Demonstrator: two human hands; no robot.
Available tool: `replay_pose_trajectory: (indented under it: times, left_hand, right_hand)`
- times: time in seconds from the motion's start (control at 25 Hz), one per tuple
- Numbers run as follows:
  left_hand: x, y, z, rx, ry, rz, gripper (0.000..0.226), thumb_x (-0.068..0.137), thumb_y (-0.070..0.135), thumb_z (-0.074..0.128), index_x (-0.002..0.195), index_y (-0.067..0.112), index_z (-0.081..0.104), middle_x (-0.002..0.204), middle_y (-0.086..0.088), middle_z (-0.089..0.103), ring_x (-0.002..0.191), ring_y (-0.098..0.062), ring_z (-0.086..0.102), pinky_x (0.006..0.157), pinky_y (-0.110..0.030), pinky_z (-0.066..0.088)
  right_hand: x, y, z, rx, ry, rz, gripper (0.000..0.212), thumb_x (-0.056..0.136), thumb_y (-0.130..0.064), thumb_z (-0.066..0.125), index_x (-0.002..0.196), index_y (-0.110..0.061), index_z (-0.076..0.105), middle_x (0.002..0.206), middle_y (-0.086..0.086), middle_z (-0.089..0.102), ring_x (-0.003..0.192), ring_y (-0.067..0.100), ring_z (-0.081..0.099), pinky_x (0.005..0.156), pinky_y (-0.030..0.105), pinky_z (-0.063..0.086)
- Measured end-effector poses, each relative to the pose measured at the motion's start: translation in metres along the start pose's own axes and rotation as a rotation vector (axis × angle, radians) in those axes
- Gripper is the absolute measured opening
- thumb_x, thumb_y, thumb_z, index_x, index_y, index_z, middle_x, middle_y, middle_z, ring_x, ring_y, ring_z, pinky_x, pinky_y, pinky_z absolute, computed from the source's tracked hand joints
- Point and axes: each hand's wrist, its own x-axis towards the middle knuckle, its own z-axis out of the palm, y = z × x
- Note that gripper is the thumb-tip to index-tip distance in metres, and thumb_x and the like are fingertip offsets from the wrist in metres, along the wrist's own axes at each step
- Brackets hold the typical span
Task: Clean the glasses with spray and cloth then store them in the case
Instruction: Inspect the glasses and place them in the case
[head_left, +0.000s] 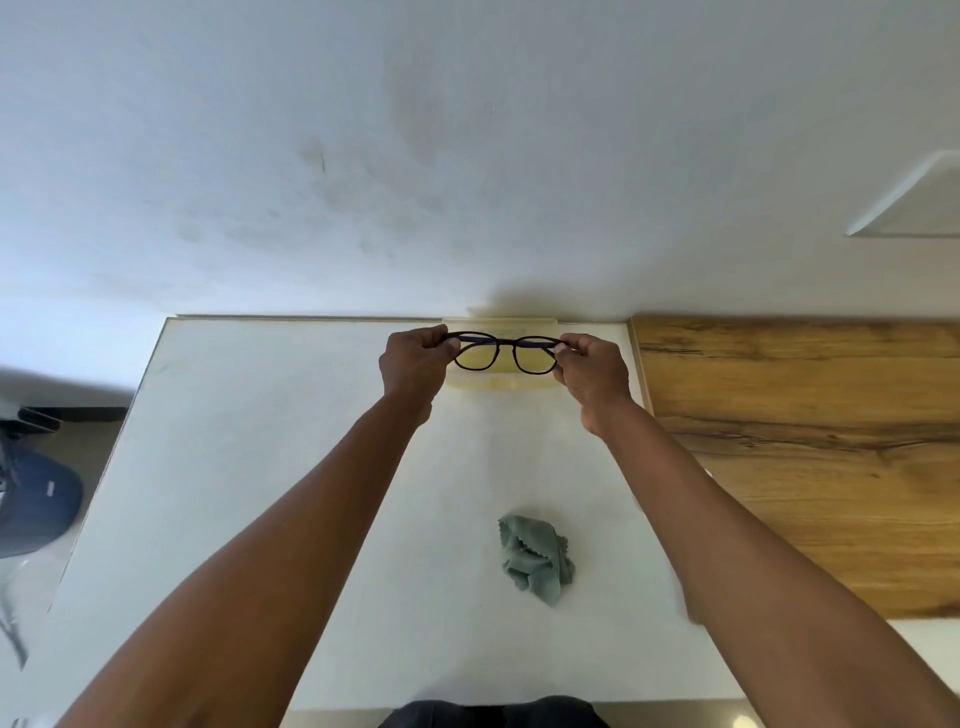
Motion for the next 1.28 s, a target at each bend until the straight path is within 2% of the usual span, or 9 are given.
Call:
replay_pose_trajectory:
  times: [0.12,0.24,0.36,0.48,0.56,0.84,1.08,1.2,1.28]
  left_hand:
    - [0.013,-0.005,0.002,0.052,-0.028,-0.02,0.032,0.082,0.012,0.069,0.113,0.007,0.065,0.111,-0.012,0.067,0.088,-0.021,0.062,0.085,-0.029,0.052]
    - [0.017,-0.011,0.002,0.113,-0.046,-0.031,0.031,0.081,0.009,0.07,0.111,0.006,0.065,0.108,-0.013,0.066,0.078,-0.019,0.059,0.078,-0.031,0.054]
    - [0.015,-0.018,0.001,0.154,-0.061,-0.006,0.03,0.08,0.009,0.07,0.11,0.007,0.065,0.106,-0.013,0.068,0.081,-0.02,0.062,0.073,-0.028,0.052]
    - [0.01,-0.024,0.002,0.226,-0.056,0.053,0.03,0.081,0.012,0.068,0.111,0.01,0.065,0.1,-0.011,0.07,0.094,-0.024,0.064,0.071,-0.028,0.049]
    - [0.006,-0.027,0.002,0.285,-0.05,0.09,0.027,0.081,0.011,0.066,0.108,0.011,0.064,0.096,-0.012,0.07,0.095,-0.025,0.063,0.068,-0.027,0.046]
    - [0.001,-0.03,0.006,0.349,-0.047,0.169,0.028,0.083,0.008,0.064,0.111,0.005,0.065,0.101,-0.015,0.07,0.095,-0.026,0.064,0.078,-0.028,0.05]
    - [0.005,-0.031,0.004,0.361,-0.05,0.174,0.027,0.083,0.009,0.065,0.11,0.005,0.066,0.101,-0.018,0.068,0.097,-0.029,0.062,0.083,-0.033,0.05]
    - [0.005,-0.033,0.004,0.433,-0.054,0.207,0.021,0.082,0.013,0.067,0.102,0.008,0.071,0.104,-0.018,0.059,0.107,-0.027,0.052,0.09,-0.033,0.045]
    - [0.003,-0.034,0.004,0.457,-0.044,0.22,0.02,0.082,0.014,0.066,0.101,0.009,0.071,0.107,-0.019,0.055,0.107,-0.026,0.049,0.092,-0.033,0.043]
  right_hand:
    - [0.004,0.0,0.005,-0.123,0.003,-0.04,0.031,0.089,-0.016,0.057,0.119,-0.009,0.06,0.11,0.011,0.065,0.102,0.028,0.06,0.078,0.029,0.047]
    - [0.004,0.005,0.006,-0.223,-0.015,-0.058,0.034,0.089,-0.015,0.058,0.122,-0.008,0.058,0.113,0.013,0.064,0.099,0.024,0.058,0.073,0.023,0.039]
    - [0.001,0.015,0.006,-0.303,-0.035,-0.084,0.029,0.089,-0.013,0.058,0.116,-0.004,0.061,0.104,0.014,0.066,0.091,0.023,0.055,0.073,0.024,0.039]
    - [-0.002,0.023,0.003,-0.412,-0.048,-0.155,0.019,0.089,-0.011,0.056,0.102,0.001,0.064,0.087,0.011,0.062,0.08,0.022,0.05,0.069,0.024,0.035]
    - [-0.003,0.024,0.001,-0.458,-0.048,-0.217,0.02,0.088,-0.01,0.057,0.104,-0.001,0.064,0.09,0.013,0.064,0.081,0.022,0.05,0.069,0.023,0.033]
    - [-0.004,0.025,-0.003,-0.503,-0.042,-0.3,0.041,0.087,-0.008,0.06,0.127,-0.006,0.051,0.105,0.014,0.064,0.104,0.026,0.056,0.084,0.022,0.036]
    - [-0.003,0.023,-0.004,-0.527,-0.062,-0.332,0.035,0.083,-0.005,0.064,0.118,-0.002,0.058,0.101,0.016,0.067,0.101,0.029,0.058,0.086,0.025,0.039]
    - [-0.001,0.023,-0.004,-0.615,-0.08,-0.362,0.037,0.084,-0.006,0.063,0.121,-0.004,0.058,0.107,0.018,0.062,0.105,0.03,0.055,0.089,0.027,0.038]
    - [-0.001,0.023,-0.005,-0.636,-0.082,-0.374,0.033,0.084,-0.004,0.062,0.116,-0.001,0.06,0.101,0.018,0.064,0.101,0.03,0.057,0.09,0.029,0.04]
